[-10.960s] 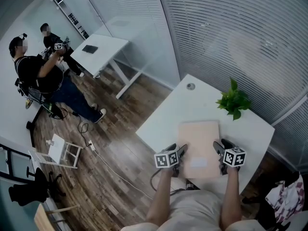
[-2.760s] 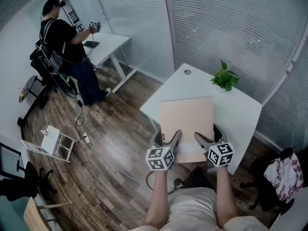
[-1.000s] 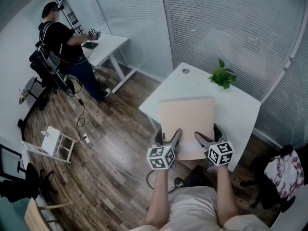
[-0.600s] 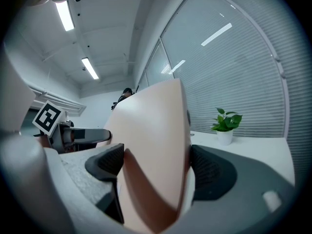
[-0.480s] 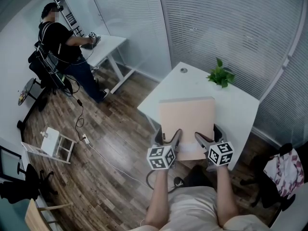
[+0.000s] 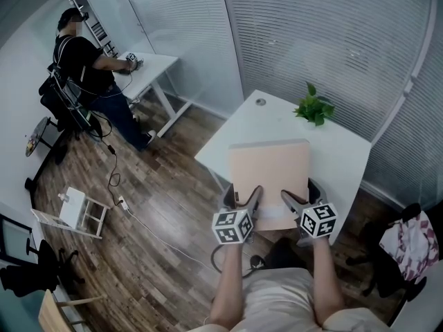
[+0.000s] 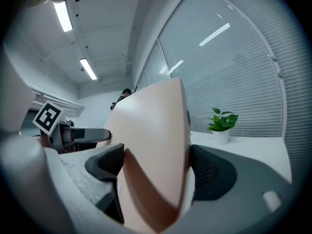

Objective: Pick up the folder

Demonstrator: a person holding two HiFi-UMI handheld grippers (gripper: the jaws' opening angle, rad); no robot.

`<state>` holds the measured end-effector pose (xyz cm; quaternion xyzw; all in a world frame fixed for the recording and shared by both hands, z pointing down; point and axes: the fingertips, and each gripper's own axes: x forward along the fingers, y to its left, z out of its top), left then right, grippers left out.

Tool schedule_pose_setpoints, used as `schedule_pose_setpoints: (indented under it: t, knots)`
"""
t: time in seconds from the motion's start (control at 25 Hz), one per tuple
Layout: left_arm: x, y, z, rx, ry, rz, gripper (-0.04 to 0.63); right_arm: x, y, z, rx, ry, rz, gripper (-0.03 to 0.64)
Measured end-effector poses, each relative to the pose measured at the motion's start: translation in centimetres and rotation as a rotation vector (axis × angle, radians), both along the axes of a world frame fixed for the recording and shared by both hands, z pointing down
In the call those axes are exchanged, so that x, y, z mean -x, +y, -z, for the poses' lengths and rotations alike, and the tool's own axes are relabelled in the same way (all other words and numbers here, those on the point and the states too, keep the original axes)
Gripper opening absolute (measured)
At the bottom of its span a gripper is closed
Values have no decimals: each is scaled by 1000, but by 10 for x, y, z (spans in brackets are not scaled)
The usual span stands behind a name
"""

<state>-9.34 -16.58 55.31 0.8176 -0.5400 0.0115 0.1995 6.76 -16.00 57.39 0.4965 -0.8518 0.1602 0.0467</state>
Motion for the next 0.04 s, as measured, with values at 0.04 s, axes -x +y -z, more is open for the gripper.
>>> schedule_pose_setpoints:
  t: [0.04]
  knots:
    - [-1, -1, 0, 0, 0, -2, 377, -1, -1, 0, 0, 1, 0, 428]
